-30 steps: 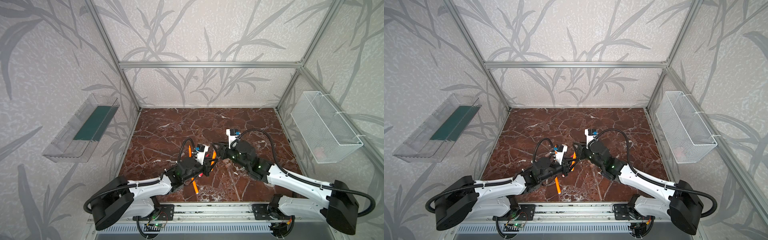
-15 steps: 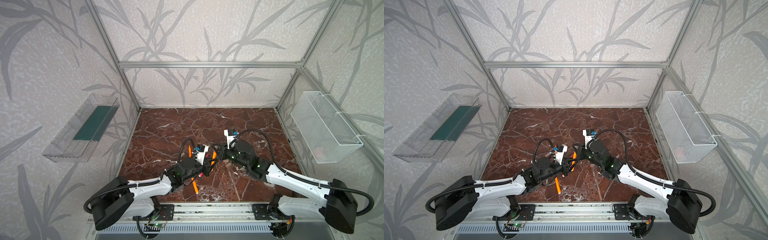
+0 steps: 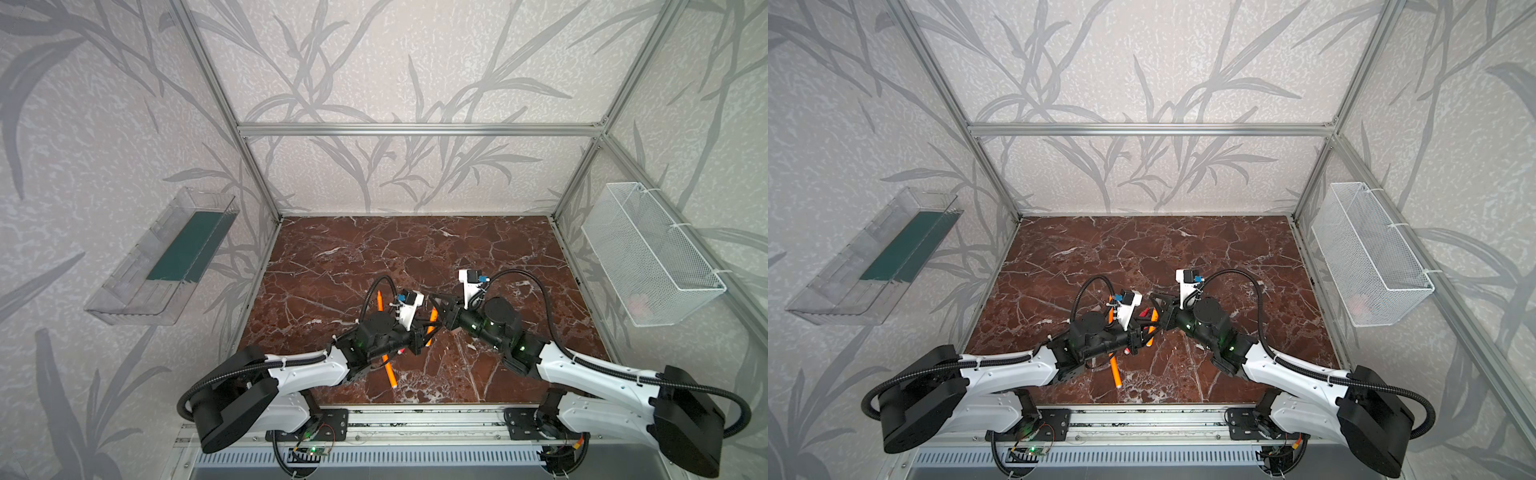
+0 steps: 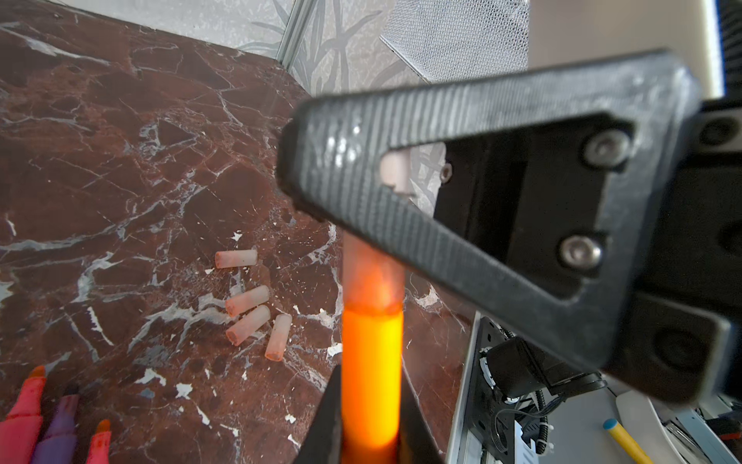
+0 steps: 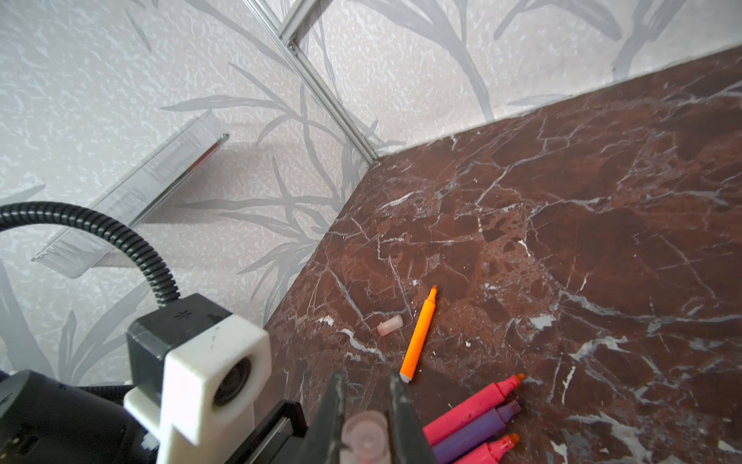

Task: Insert the pens into the pen caps

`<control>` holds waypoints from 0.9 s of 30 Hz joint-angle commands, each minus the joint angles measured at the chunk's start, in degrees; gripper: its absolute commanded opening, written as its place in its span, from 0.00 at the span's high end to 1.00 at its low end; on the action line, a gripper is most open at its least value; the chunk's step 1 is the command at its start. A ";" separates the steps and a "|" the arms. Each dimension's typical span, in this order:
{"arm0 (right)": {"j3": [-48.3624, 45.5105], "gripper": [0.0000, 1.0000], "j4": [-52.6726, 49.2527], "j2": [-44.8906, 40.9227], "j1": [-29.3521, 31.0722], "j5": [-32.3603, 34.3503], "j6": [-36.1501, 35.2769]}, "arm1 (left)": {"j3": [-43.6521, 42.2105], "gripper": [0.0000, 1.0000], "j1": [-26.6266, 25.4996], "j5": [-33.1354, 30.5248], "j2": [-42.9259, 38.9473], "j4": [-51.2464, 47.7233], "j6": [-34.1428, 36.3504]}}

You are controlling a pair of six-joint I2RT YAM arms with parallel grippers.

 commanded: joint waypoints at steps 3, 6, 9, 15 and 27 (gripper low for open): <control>-3.34 1.00 -0.07 -1.06 7.37 -3.19 2.20 | 6.31 1.00 2.68 -17.52 -2.56 -3.24 2.52; -4.66 1.00 0.83 -1.39 12.01 1.04 2.18 | 8.79 1.00 2.79 -22.43 -3.75 -8.18 5.03; -4.32 1.00 -1.85 -1.92 15.04 5.32 1.91 | 10.81 1.00 2.79 -26.96 -4.96 -11.99 7.10; -6.28 1.00 3.90 -0.70 16.30 3.98 -0.46 | 11.88 1.00 9.66 -16.21 -5.50 -12.83 3.58; -13.73 1.00 25.73 -0.47 17.20 -3.81 -6.71 | 9.90 1.00 17.41 -5.77 -12.66 -16.20 3.21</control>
